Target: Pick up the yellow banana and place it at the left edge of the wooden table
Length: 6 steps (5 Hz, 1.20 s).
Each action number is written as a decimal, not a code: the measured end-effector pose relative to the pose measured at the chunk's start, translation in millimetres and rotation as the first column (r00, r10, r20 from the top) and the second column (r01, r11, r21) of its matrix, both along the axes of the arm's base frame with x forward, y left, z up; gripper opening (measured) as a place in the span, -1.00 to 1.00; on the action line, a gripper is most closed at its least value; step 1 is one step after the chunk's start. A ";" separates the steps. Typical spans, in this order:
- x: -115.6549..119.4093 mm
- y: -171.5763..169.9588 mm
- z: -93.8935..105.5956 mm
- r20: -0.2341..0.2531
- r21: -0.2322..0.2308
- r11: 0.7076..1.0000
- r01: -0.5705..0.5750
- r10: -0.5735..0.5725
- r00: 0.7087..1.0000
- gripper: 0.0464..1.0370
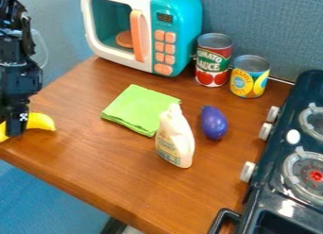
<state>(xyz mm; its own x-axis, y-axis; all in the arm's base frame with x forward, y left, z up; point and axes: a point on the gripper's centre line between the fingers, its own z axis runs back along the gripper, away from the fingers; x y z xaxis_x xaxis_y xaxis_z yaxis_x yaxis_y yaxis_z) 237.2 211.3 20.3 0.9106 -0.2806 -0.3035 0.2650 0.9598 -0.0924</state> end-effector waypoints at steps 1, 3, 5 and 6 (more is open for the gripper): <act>5.4 -7.0 5.8 0.053 -0.029 0.999 -0.014 0.016 0.998 0.95; 31.0 -46.5 60.8 0.216 0.002 1.000 -0.027 0.025 0.976 0.93; 71.5 -102.4 61.1 0.280 -0.015 0.963 -0.268 0.261 0.924 0.93; 86.5 -112.3 64.0 0.331 -0.013 0.972 -0.235 0.226 0.916 0.93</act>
